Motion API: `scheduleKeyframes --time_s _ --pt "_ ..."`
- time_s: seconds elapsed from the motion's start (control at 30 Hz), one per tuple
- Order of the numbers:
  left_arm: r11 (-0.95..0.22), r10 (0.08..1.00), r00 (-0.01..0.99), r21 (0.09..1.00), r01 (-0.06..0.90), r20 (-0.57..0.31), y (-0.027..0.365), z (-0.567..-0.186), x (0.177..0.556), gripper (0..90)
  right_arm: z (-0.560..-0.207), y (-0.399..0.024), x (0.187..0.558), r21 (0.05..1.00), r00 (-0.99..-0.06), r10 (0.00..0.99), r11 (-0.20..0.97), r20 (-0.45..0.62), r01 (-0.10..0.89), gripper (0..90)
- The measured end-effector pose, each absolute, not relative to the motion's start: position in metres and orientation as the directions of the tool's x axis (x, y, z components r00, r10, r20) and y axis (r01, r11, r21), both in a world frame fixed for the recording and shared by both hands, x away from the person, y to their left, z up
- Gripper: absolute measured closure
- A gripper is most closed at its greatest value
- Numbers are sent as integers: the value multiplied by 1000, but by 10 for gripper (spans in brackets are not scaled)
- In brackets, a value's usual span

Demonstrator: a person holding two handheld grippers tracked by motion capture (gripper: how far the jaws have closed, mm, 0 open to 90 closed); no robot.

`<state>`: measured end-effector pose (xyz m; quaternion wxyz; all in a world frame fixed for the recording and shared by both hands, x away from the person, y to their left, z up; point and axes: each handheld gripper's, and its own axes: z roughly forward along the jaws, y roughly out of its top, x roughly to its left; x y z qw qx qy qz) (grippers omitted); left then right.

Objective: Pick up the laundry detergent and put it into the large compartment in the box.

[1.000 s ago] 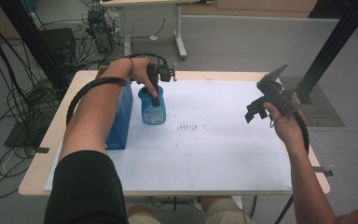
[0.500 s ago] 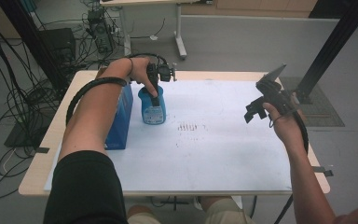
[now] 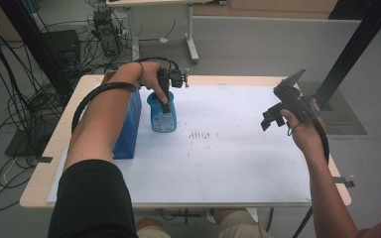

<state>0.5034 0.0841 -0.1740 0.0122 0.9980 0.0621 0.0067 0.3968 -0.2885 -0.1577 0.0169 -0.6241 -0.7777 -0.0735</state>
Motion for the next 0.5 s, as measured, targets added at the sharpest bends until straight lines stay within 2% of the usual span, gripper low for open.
scheduleKeyframes --time_s 0.5 --pt "-994 106 994 -4 106 22 84 -175 502 171 -159 -288 398 88 -221 968 211 123 974 82"
